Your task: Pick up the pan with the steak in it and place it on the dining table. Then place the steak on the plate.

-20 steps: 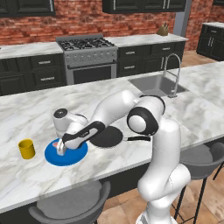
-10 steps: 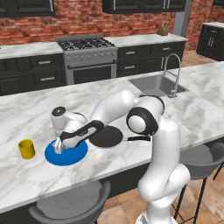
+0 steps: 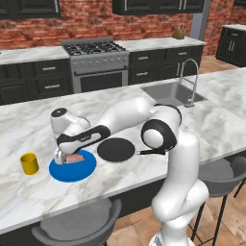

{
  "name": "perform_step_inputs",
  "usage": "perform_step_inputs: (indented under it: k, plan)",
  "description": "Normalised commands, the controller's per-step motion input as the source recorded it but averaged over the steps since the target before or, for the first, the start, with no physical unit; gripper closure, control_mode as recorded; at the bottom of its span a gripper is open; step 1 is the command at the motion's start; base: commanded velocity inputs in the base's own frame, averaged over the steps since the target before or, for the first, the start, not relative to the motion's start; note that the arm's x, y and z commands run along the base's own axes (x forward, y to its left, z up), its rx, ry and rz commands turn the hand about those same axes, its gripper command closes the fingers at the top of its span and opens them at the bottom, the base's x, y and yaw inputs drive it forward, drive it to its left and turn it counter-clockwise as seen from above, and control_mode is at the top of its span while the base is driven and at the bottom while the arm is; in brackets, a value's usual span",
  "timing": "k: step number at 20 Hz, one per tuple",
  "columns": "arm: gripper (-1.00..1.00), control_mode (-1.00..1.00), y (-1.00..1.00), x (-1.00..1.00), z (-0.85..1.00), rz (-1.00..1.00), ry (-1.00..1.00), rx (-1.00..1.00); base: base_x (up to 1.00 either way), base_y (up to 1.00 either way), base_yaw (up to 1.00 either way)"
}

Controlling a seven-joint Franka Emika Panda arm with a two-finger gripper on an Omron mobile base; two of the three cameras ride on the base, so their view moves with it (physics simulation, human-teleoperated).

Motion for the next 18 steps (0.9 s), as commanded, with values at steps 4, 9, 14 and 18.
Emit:
perform_step_inputs:
  k: [4, 9, 14, 18]
  plan:
    - [-1.00, -1.00, -0.67, -0.46, 0.27, -0.01, 0.06, 0.03, 0.00, 0.00, 0.00]
    - [-1.00, -1.00, -0.96, -0.63, 0.06, 0.00, 0.00, 0.06, 0.00, 0.00, 0.00]
    - [-1.00, -1.00, -0.96, -0.85, 0.05, 0.00, -0.05, 0.09, 0.00, 0.00, 0.00]
    - [-1.00, -1.00, -0.79, -0.87, 0.00, 0.00, -0.14, 0.10, 0.00, 0.00, 0.00]
